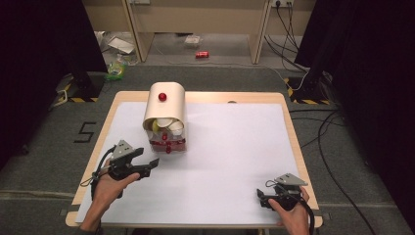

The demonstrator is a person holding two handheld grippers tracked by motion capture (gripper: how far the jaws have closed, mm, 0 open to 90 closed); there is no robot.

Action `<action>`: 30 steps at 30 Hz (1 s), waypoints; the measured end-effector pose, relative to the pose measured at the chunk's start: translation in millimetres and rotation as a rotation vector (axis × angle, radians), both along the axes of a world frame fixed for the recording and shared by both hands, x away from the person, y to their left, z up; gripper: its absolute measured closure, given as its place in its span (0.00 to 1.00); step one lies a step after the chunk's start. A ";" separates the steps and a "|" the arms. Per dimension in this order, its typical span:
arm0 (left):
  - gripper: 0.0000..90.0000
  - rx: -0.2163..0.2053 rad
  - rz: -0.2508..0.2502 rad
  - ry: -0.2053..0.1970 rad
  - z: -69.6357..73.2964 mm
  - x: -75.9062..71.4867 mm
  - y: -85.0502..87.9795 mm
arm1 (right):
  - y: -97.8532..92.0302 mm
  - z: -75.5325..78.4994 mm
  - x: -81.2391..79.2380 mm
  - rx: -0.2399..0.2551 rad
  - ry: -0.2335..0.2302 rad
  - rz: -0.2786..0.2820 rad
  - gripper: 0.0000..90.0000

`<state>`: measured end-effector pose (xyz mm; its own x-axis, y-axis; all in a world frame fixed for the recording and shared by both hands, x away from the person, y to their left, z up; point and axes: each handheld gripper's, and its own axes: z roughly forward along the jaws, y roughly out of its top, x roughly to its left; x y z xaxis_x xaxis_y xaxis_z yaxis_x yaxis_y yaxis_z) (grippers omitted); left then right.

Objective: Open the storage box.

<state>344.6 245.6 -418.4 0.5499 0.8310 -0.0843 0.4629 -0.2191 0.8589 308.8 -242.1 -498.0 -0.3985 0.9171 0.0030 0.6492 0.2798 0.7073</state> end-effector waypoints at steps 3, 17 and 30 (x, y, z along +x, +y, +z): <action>0.30 0.006 -0.003 -0.014 5.7 0.5 -0.7 | 0.0 -0.1 0.0 0.000 0.000 0.000 0.03; 0.39 0.026 -0.048 -0.063 30.0 0.9 -9.6 | -0.2 -0.3 0.1 0.000 -0.003 0.003 0.03; 0.44 0.053 -0.056 -0.112 52.3 10.1 -19.7 | -0.3 -0.4 0.1 -0.001 -0.004 0.004 0.03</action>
